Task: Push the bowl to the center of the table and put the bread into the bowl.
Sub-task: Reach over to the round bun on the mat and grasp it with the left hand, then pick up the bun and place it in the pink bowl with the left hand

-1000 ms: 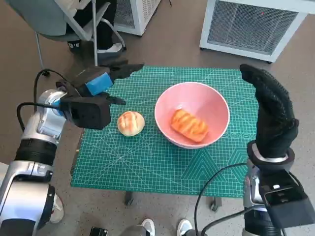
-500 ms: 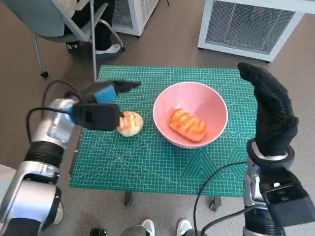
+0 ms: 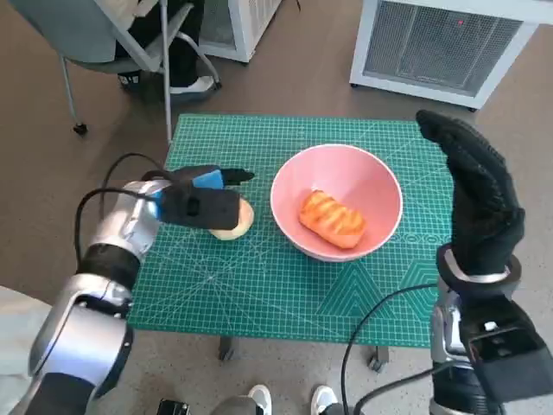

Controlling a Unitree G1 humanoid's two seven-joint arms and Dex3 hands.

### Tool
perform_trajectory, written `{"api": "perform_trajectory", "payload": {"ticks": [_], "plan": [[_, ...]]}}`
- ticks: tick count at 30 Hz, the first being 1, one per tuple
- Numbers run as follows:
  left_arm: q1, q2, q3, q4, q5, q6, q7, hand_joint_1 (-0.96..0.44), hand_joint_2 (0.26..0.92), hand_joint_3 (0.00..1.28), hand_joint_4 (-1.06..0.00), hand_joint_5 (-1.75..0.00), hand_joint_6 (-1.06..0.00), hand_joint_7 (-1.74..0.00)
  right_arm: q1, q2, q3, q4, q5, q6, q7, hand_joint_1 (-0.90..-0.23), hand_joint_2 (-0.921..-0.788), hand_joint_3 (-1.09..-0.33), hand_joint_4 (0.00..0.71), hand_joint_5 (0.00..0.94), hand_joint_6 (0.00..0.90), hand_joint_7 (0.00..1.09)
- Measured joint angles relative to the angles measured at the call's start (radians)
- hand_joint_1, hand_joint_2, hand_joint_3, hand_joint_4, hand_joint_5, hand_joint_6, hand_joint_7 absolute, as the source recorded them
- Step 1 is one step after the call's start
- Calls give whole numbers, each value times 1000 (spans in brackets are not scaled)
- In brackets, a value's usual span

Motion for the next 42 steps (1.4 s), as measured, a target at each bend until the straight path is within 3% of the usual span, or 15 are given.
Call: {"api": "perform_trajectory", "payload": {"ticks": [8, 9, 10, 12, 14, 23, 33, 42], "plan": [[-16, -30, -31, 24, 30, 23, 14, -110, 915, 16, -597, -131, -559, -125, 2, -5, 0, -6, 12, 1, 1, -409, -921, -523, 423, 3, 103, 727], [-14, -30, -34, 25, 33, 15, 31, -83, 917, 31, -627, -222, -580, -252, 3, -5, 0, -6, 12, 1, 1, -409, -921, -523, 424, 4, 103, 726], [-11, -30, -36, 25, 35, 5, 55, -53, 919, 89, -598, -593, -544, -655, 4, -5, 0, -6, 12, 1, 1, -409, -921, -523, 425, 5, 103, 726], [-3, -29, -41, 26, 38, -22, 102, -27, 920, 141, -578, -919, -506, -1008, 6, -5, 0, -7, 12, 1, 1, -410, -921, -523, 426, 5, 104, 726], [5, -27, -43, 26, 39, -47, 136, -11, 920, 160, -589, -1111, -491, -1204, 7, -5, 0, -8, 12, 1, 1, -410, -921, -523, 427, 6, 104, 725], [17, -8, -32, 15, 30, -104, 168, 2, 921, 164, -613, -1292, -493, -1248, 13, -5, 0, -15, 12, 5, 0, -411, -921, -521, 429, 6, 106, 723], [10, 44, 56, -103, -32, -151, 163, 3, 920, 151, -613, -1252, -517, -1273, 13, -5, 0, -13, 12, 4, 0, -412, -921, -518, 433, 7, 110, 717], [-10, 98, 140, -288, -73, -167, 179, 3, 920, 71, -698, -1153, -610, -1189, 13, -3, 0, -8, 12, 4, 0, -408, -921, -520, 434, 6, 111, 713]]}}
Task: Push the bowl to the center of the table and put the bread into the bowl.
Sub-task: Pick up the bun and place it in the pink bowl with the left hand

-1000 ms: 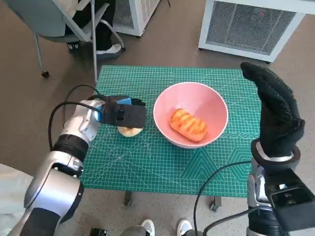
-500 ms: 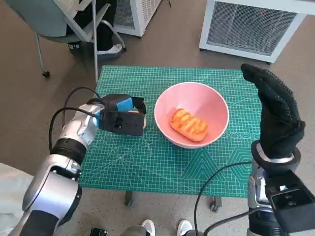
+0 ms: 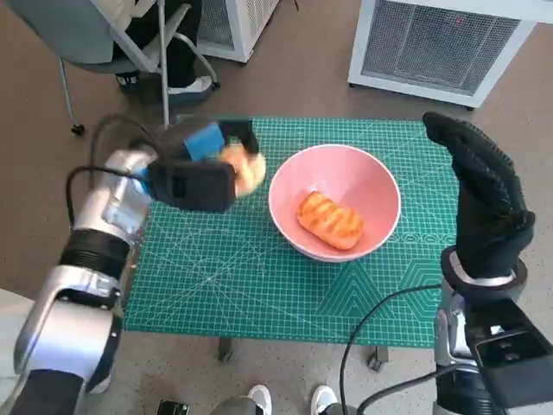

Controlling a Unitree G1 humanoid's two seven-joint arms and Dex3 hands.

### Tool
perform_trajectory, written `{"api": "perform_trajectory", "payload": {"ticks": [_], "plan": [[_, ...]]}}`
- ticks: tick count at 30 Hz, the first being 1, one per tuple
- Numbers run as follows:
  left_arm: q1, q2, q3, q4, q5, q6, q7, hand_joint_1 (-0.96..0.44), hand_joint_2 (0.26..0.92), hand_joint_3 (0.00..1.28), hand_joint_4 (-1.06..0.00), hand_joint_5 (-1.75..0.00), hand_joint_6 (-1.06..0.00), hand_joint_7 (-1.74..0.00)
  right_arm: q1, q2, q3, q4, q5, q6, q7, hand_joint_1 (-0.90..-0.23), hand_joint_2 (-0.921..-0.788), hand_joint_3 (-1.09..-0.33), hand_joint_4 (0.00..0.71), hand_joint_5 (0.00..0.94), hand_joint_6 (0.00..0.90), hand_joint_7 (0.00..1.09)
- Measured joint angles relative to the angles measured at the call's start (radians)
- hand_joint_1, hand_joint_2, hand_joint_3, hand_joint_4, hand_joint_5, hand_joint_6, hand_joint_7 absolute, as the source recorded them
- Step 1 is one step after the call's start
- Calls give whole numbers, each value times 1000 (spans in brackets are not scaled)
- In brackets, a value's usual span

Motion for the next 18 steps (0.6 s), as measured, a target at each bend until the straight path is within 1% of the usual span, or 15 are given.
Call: {"api": "perform_trajectory", "payload": {"ticks": [5, 11, 15, 18], "plan": [[-1, 17, 49, -153, -27, 6, 3, 3, 917, 46, -729, -1091, -645, -1180, 0, 0, 0, 2, 0, -4, 0, -408, -921, -520, 434, 6, 112, 712], [-1, 11, 87, -314, -46, 41, 5, 3, 916, 40, -738, -1075, -654, -1179, -1, 1, -1, 8, 0, -8, 0, -409, -921, -520, 438, 8, 112, 710], [-2, -10, 89, -365, -53, 53, 9, 3, 916, 34, -745, -1057, -661, -1180, -1, 2, -2, 13, -2, -10, -2, -407, -921, -520, 441, 9, 114, 709], [-3, -35, 78, -373, -51, 52, 13, 3, 917, 28, -753, -1047, -667, -1174, 0, 5, -2, 14, -6, -10, -3, -407, -921, -520, 442, 9, 117, 708]]}}
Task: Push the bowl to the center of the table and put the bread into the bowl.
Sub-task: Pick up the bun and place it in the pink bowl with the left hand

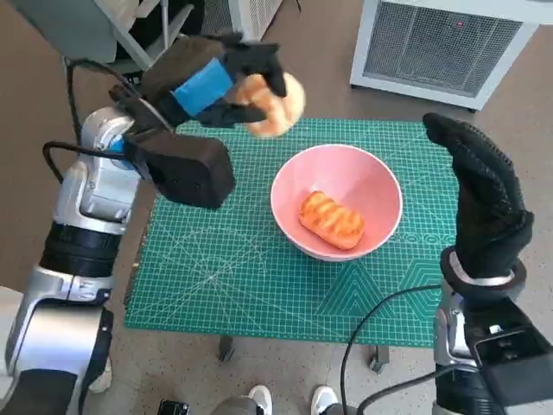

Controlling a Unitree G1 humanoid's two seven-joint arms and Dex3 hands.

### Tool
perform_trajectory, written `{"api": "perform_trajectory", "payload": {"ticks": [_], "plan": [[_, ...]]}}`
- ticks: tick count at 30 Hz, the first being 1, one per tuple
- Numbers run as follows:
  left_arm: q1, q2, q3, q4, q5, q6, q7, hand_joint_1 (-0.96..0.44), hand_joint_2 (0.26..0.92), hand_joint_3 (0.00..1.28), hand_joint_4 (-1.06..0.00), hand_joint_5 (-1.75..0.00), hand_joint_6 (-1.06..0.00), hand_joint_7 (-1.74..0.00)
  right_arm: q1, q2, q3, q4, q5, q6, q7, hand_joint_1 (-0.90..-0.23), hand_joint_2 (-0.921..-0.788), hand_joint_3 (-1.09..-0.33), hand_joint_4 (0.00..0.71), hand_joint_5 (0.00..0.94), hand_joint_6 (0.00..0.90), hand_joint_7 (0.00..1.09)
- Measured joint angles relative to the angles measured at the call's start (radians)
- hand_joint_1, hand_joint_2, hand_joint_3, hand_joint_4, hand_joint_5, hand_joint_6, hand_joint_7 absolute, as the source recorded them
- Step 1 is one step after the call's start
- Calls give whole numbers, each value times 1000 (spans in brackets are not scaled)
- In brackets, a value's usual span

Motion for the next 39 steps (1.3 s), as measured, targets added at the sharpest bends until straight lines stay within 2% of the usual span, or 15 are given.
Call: {"api": "perform_trajectory", "payload": {"ticks": [6, 8, 10, 11, 12, 13, 14, 17, 20, 24, 33, 39], "plan": [[-11, -60, -57, 24, 26, -15, -2, 2, 920, 38, -737, -1067, -647, -1189, 0, 4, 1, -1, -11, 0, -2, -408, -921, -521, 442, 8, 117, 706], [-23, -86, -81, 58, 31, -29, -8, 2, 920, 61, -709, -1105, -620, -1207, 0, 6, 1, -2, -12, 0, -3, -408, -921, -521, 443, 8, 117, 705], [-36, -111, -97, 101, 30, -44, -24, 2, 921, 126, -629, -1196, -551, -1269, 0, 7, 1, -3, -14, 0, -5, -408, -921, -521, 443, 8, 117, 705], [-44, -124, -106, 126, 29, -49, -35, 3, 907, 128, -498, -899, -442, -1000, 0, 8, 1, -4, -15, 1, -6, -408, -921, -521, 443, 8, 117, 704], [-52, -136, -111, 151, 24, -51, -52, 3, 908, 118, -473, -752, -427, -859, 0, 8, 1, -4, -16, 1, -7, -408, -921, -521, 443, 8, 117, 704], [-62, -149, -120, 184, 19, -52, -75, -1, 910, 90, -403, -490, -395, -606, 1, 8, 1, -6, -16, 1, -7, -409, -921, -521, 443, 8, 118, 704], [-72, -163, -126, 217, 17, -51, -104, -4, 914, 66, -362, -316, -385, -424, 0, 8, 1, -7, -16, 2, -7, -409, -921, -521, 443, 8, 118, 704], [-87, -190, -147, 290, 12, -46, -169, -12, 901, 29, -244, -103, -349, -188, 1, 8, 0, -11, -16, 4, -7, -406, -921, -520, 444, 8, 120, 703], [-92, -211, -175, 347, 20, -48, -213, -24, 890, 12, -170, -34, -325, -98, 2, 8, -1, -14, -16, 5, -7, -403, -921, -518, 445, 8, 126, 702], [-92, -220, -205, 379, 44, -51, -222, -56, 885, 5, -114, -9, -293, -48, 3, 8, -2, -17, -16, 5, -7, -401, -921, -517, 447, 9, 130, 701], [-90, -207, -202, 414, 65, -137, -125, -202, 888, 4, -82, -1, -257, -11, 9, 5, -9, -28, -16, 6, -7, -401, -921, -511, 450, 8, 125, 683], [-72, -193, -130, 418, -10, -213, -93, -266, 913, 20, -91, -5, -267, -13, 9, 3, -15, -40, -17, 16, -9, -397, -921, -511, 446, 6, 131, 677]]}}
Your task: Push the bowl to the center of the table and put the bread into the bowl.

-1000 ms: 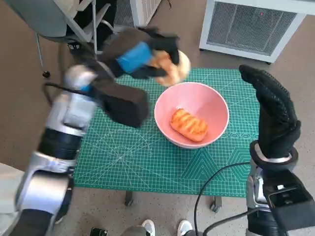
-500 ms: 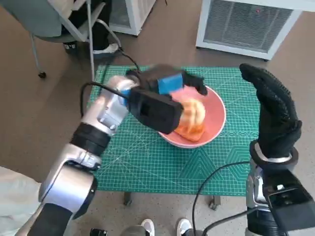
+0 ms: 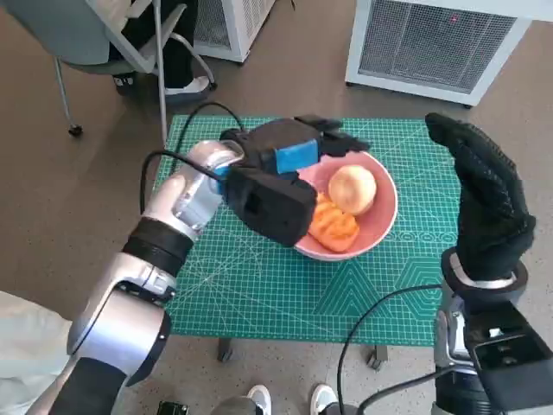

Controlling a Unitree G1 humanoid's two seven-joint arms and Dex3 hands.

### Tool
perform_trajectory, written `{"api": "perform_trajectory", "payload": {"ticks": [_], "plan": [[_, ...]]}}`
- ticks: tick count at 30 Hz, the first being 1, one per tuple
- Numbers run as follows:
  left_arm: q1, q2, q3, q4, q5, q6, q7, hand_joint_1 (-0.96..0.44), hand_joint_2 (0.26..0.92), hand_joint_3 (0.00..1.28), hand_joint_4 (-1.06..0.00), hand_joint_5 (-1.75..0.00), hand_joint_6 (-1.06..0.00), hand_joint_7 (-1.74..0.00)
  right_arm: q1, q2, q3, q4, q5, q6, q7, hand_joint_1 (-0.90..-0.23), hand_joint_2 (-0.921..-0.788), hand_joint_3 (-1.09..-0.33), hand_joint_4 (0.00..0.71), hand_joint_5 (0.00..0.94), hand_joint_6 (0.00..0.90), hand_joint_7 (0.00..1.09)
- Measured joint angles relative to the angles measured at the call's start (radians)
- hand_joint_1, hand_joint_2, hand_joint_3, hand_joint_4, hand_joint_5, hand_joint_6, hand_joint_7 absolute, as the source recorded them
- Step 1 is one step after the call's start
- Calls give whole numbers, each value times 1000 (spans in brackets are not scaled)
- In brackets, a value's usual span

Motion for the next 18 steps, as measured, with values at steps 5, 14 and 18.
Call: {"api": "perform_trajectory", "payload": {"ticks": [5, 14, 18], "plan": [[45, 8, 96, -13, -99, -87, 44, -303, 920, 103, -150, -26, -299, -27, 0, -1, -7, -20, -6, 18, -9, -396, -921, -510, 442, 3, 138, 676], [208, -20, 285, -172, -370, -152, 81, -351, 921, 271, -225, -46, -323, -54, -29, -3, -27, -42, -34, 70, -49, -406, -921, -511, 430, 0, 139, 680], [306, -52, 334, -288, -488, -118, 64, -346, 921, 338, -250, -60, -161, -370, -74, -1, -29, -52, -68, 102, -78, -399, -921, -517, 420, 0, 134, 688]]}}
